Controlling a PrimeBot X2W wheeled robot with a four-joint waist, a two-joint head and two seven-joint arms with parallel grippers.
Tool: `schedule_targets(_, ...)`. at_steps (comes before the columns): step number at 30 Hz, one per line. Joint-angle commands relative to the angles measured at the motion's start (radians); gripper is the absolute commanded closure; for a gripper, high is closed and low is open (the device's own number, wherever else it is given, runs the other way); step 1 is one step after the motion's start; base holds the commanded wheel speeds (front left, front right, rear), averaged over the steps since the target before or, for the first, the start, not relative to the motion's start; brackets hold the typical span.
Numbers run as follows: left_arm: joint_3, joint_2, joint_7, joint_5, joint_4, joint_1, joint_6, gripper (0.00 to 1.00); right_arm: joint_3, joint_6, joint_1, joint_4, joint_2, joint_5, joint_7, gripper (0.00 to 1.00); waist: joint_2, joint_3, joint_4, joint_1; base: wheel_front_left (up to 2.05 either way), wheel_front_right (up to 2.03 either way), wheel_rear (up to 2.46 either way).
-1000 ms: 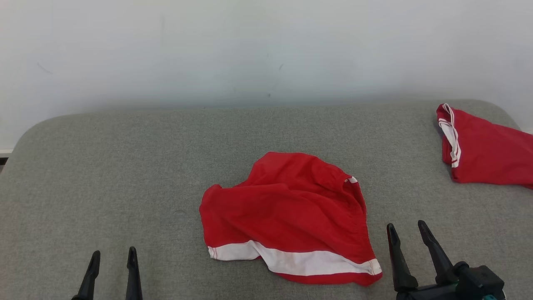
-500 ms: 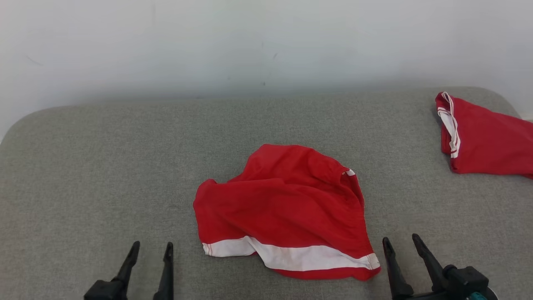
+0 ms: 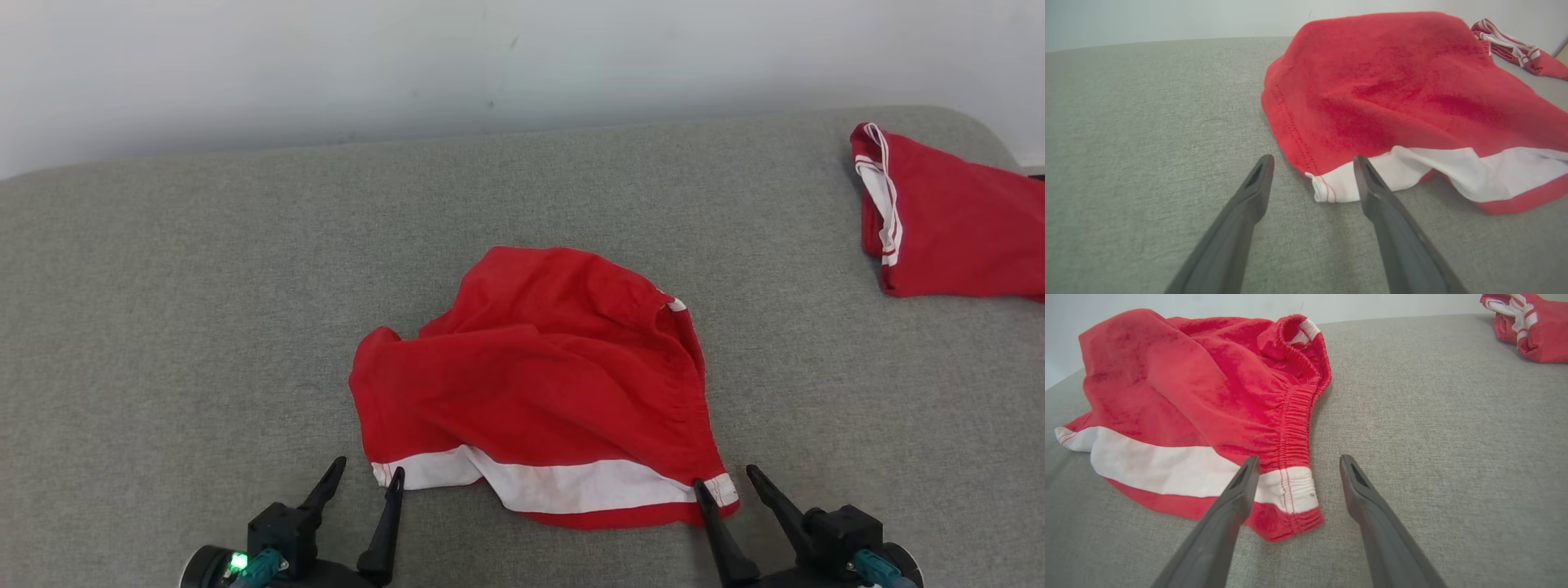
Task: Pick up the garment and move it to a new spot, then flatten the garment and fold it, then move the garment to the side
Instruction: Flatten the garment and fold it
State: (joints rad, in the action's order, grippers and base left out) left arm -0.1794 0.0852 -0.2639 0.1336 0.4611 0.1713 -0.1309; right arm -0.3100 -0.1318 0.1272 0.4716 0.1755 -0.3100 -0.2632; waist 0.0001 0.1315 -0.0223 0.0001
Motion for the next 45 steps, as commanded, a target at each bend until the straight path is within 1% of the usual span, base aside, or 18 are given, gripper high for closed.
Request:
schedule_targets(1, -0.014, 0.015, 0.000, 0.017, 0.018, 0.022, 0.002, 0.00, -0.020, 0.003, 0.018, 0.011, 0.007, -0.008, -0.001, 0.00, -0.0001, 0.018, -0.010, -0.0001, 0.00, 0.00, 0.00)
schedule_targets(4, -0.050, 0.027, 0.000, 0.025, 0.047, 0.046, 0.002, 0.00, -0.061, 0.003, 0.035, 0.027, 0.019, -0.020, -0.001, 0.00, -0.0001, 0.027, -0.013, -0.0001, 0.00, 0.00, 0.00)
schedule_targets(5, -0.050, 0.027, 0.000, 0.025, 0.047, 0.046, 0.002, 0.00, -0.061, 0.003, 0.035, 0.027, 0.019, -0.020, -0.001, 0.00, -0.0001, 0.027, -0.013, -0.0001, 0.00, 0.00, 0.00)
schedule_targets(8, -0.076, 0.038, 0.000, 0.039, 0.066, 0.063, 0.002, 0.00, -0.109, 0.003, 0.044, 0.034, 0.040, -0.035, -0.001, 0.00, -0.0001, 0.034, -0.013, -0.0001, 0.00, 0.00, 0.00)
schedule_targets(17, -0.111, 0.047, 0.000, 0.075, 0.128, 0.100, 0.001, 0.00, -0.171, 0.003, 0.056, 0.022, 0.075, -0.081, -0.001, 0.00, -0.0001, 0.038, -0.009, -0.0001, 0.00, 0.00, 0.00)
schedule_targets(18, -0.114, 0.046, 0.000, 0.079, 0.133, 0.102, 0.001, 0.00, -0.178, 0.003, 0.057, 0.023, 0.079, -0.085, -0.001, 0.03, -0.0001, 0.038, -0.009, -0.0001, 0.00, 0.00, 0.00)
schedule_targets(19, -0.119, 0.045, 0.000, 0.083, 0.140, 0.105, 0.001, 0.00, -0.182, 0.003, 0.059, 0.025, 0.081, -0.090, -0.001, 0.12, -0.0001, 0.037, -0.009, -0.0001, 0.00, 0.00, 0.00)
schedule_targets(20, -0.124, 0.043, 0.000, 0.087, 0.151, 0.108, 0.001, 0.17, -0.187, 0.003, 0.061, 0.028, 0.082, -0.093, -0.001, 0.55, -0.0001, 0.036, -0.009, -0.0001, 0.00, 0.00, 0.00)
schedule_targets(21, -0.128, 0.042, 0.000, 0.091, 0.159, 0.114, 0.001, 0.60, -0.192, 0.003, 0.064, 0.032, 0.082, -0.098, -0.001, 0.86, -0.0001, 0.036, -0.008, -0.0001, 0.00, 0.00, 0.00)
schedule_targets(22, -0.133, 0.041, 0.000, 0.098, 0.169, 0.118, 0.001, 1.00, -0.195, 0.003, 0.069, 0.034, 0.083, -0.101, -0.001, 1.00, -0.0001, 0.037, -0.008, -0.0001, 0.00, 0.00, 0.00)
schedule_targets(26, -0.125, 0.037, 0.000, 0.123, 0.150, 0.120, 0.001, 1.00, -0.199, 0.003, 0.073, 0.003, 0.084, -0.106, -0.001, 1.00, -0.0001, 0.035, -0.009, -0.0001, 0.00, 0.00, 0.00)
schedule_targets(32, -0.068, 0.048, 0.000, 0.135, 0.047, 0.112, 0.001, 1.00, -0.176, 0.003, 0.072, -0.093, 0.096, -0.132, -0.001, 1.00, -0.0001, 0.032, -0.007, -0.0001, 0.00, 0.00, 0.00)
schedule_targets(35, -0.056, 0.065, 0.000, 0.134, -0.007, 0.156, 0.001, 1.00, -0.161, 0.003, 0.107, -0.143, 0.108, -0.148, -0.001, 1.00, -0.0001, 0.035, -0.002, -0.0001, 0.00, 0.00, 0.00)
schedule_targets(40, -0.069, 0.114, 0.000, 0.136, -0.062, 0.296, 0.001, 1.00, -0.167, 0.003, 0.251, -0.189, 0.135, -0.173, -0.001, 1.00, -0.0001, 0.074, -0.009, -0.0001, 0.00, 0.00, 0.00)
schedule_targets(45, -0.097, 0.167, 0.021, 0.169, -0.080, 0.543, 0.001, 1.00, -0.160, 0.003, 0.497, -0.188, 0.153, -0.211, 0.017, 1.00, -0.0001, 0.180, -0.010, -0.0001, 0.00, 0.00, 0.00)
